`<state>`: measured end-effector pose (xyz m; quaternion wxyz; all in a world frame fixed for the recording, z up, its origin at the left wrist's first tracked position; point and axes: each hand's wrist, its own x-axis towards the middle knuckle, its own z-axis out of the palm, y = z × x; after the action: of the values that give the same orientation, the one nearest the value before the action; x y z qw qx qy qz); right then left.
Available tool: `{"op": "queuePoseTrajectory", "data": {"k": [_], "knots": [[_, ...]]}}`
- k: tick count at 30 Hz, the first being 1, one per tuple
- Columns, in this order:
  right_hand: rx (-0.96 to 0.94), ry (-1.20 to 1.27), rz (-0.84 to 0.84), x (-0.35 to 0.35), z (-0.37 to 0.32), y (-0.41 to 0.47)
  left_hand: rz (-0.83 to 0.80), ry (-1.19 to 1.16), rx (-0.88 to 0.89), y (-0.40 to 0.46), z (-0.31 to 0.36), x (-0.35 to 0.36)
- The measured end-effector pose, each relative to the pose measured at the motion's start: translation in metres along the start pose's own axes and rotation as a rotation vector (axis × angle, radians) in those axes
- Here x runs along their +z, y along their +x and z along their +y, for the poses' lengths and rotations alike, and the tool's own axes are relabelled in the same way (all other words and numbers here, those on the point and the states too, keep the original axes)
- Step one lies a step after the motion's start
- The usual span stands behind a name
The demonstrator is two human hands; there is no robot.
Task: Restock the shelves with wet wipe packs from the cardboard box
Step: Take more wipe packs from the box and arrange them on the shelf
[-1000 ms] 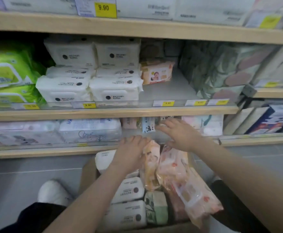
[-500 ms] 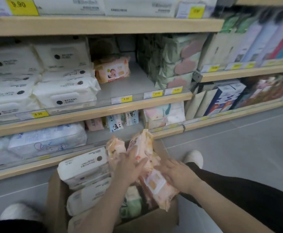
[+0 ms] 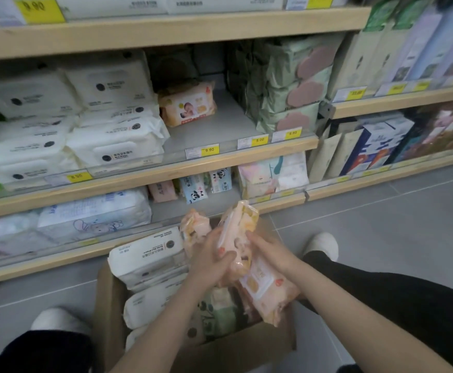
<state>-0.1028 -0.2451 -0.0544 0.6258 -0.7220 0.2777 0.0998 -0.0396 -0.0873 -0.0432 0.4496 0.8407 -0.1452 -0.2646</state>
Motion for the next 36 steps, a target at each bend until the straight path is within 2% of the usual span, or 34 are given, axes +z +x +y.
{"op": "queuePoseTrajectory", "data": {"k": [3,7,9,11,13,15,17,23,26,29,36], "knots": [[-0.005,0.135,-0.003,0.011,-0.018,0.000,0.055,0.013,0.036,-0.011,-0.001,-0.004],[0.067,0.367,-0.052,0.016,-0.029,0.001,0.176,0.139,0.188,-0.021,0.006,-0.005],[0.124,0.500,0.046,0.020,-0.026,0.004,0.206,0.198,0.254,-0.024,0.011,-0.002],[0.100,0.590,0.181,0.019,-0.025,0.004,0.199,0.236,0.318,-0.025,0.016,0.001],[0.081,0.605,0.263,0.007,-0.026,0.000,0.142,0.235,0.350,-0.026,0.026,0.000],[0.051,0.575,0.298,-0.017,-0.029,-0.007,0.007,0.222,0.375,-0.023,0.035,-0.002],[0.028,0.517,0.316,-0.048,-0.029,-0.015,-0.122,0.309,0.429,-0.018,0.039,-0.004],[0.088,0.368,0.339,-0.117,0.012,-0.024,-0.354,1.026,0.640,0.025,0.002,0.007],[0.125,0.346,0.324,-0.129,0.035,-0.024,-0.471,1.205,0.757,0.035,-0.009,0.031],[0.164,0.317,0.301,-0.136,0.057,-0.025,-0.520,1.265,0.777,0.038,-0.010,0.054],[0.228,0.294,0.264,-0.141,0.075,-0.024,-0.489,1.342,0.812,0.046,-0.017,0.062]]}}
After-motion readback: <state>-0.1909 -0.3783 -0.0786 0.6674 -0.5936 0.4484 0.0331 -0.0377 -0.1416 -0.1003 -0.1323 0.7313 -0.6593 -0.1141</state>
